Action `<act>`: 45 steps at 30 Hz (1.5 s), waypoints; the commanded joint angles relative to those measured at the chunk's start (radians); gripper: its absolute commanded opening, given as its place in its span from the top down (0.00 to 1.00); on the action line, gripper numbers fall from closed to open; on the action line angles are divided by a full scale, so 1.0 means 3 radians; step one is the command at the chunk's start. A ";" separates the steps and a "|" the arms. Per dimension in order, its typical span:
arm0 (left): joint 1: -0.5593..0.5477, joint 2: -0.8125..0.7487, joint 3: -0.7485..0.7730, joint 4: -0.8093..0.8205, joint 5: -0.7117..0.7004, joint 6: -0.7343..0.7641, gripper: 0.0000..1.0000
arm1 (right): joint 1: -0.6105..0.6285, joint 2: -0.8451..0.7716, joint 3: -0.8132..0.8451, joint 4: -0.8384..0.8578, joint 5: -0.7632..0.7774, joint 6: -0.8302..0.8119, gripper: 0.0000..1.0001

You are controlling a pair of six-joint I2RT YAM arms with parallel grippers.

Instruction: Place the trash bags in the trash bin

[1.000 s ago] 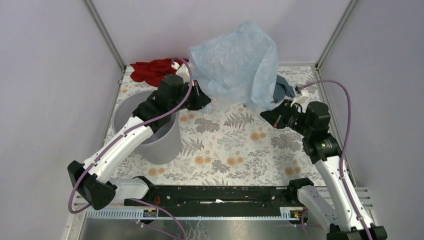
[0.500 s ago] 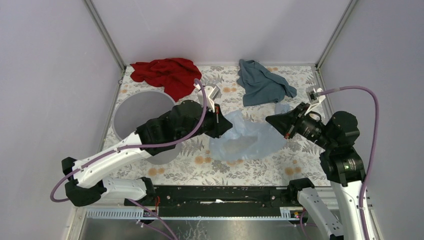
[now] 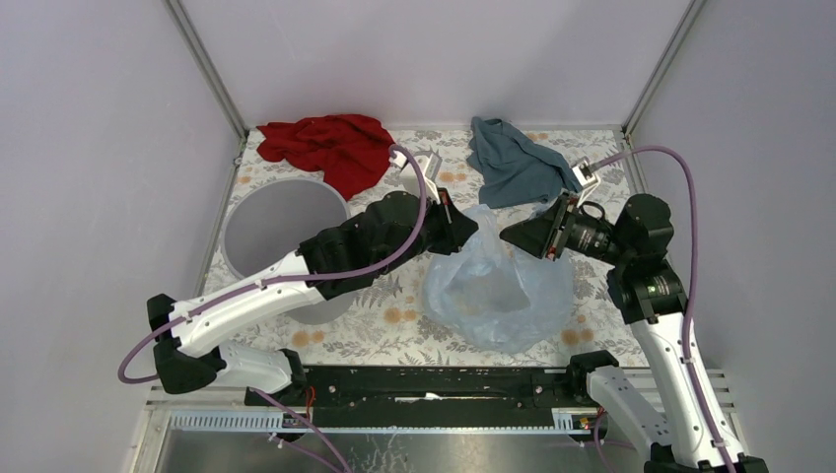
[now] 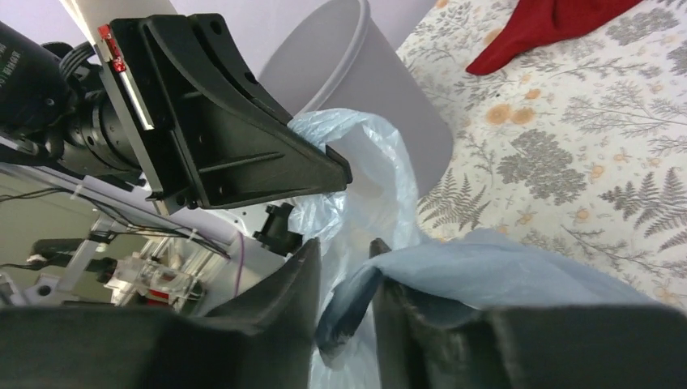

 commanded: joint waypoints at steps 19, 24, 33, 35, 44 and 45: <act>0.0224 0.0363 0.0495 0.0259 -0.0006 -0.0125 1.00 | 0.0824 0.0535 -0.0104 0.1054 0.0863 0.0081 0.29; 0.0275 0.0298 0.0410 0.0359 0.0077 -0.0107 0.88 | 0.0829 0.0577 -0.0351 0.1614 0.1000 0.0377 0.81; 0.0353 -0.0244 0.0423 -0.0516 -0.0248 0.0300 0.12 | 0.0844 0.0559 -0.0682 0.1710 0.1206 0.0239 1.00; 0.0358 -0.0460 0.0445 -0.0932 -0.0468 0.0345 0.02 | 0.0842 0.0511 -0.0746 0.1666 0.1293 0.0147 1.00; 0.0384 -0.0949 0.0320 -0.2395 -0.1707 0.0189 0.01 | 0.0842 0.0326 -0.0829 0.1583 0.1344 0.0074 1.00; 0.0392 -0.0923 0.0284 -0.2404 -0.1742 0.0194 0.01 | 0.0841 0.0297 -0.0783 0.1471 0.1340 0.0039 1.00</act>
